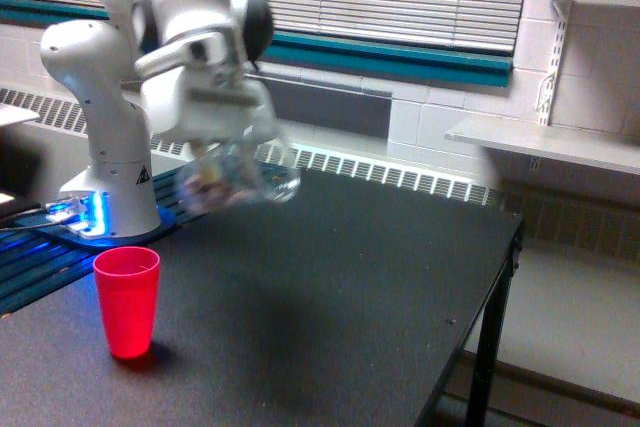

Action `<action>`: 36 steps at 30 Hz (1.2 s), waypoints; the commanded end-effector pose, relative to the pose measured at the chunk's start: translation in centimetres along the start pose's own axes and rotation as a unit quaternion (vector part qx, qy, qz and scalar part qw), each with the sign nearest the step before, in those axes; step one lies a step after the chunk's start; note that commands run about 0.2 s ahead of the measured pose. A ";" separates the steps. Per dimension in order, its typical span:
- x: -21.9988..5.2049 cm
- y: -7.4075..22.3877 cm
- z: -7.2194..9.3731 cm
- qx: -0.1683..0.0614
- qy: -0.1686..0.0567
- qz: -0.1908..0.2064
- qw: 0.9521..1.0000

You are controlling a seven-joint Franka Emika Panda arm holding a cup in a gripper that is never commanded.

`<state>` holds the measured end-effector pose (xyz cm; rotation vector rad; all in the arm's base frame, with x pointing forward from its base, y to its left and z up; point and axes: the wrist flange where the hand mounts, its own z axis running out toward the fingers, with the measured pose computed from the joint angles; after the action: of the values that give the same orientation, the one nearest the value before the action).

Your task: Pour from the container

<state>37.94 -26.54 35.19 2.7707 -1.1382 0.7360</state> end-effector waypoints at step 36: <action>-7.6 14.2 0.3 -0.079 -0.029 -0.021 0.996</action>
<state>25.24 -32.03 30.00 2.7124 -1.0620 0.5356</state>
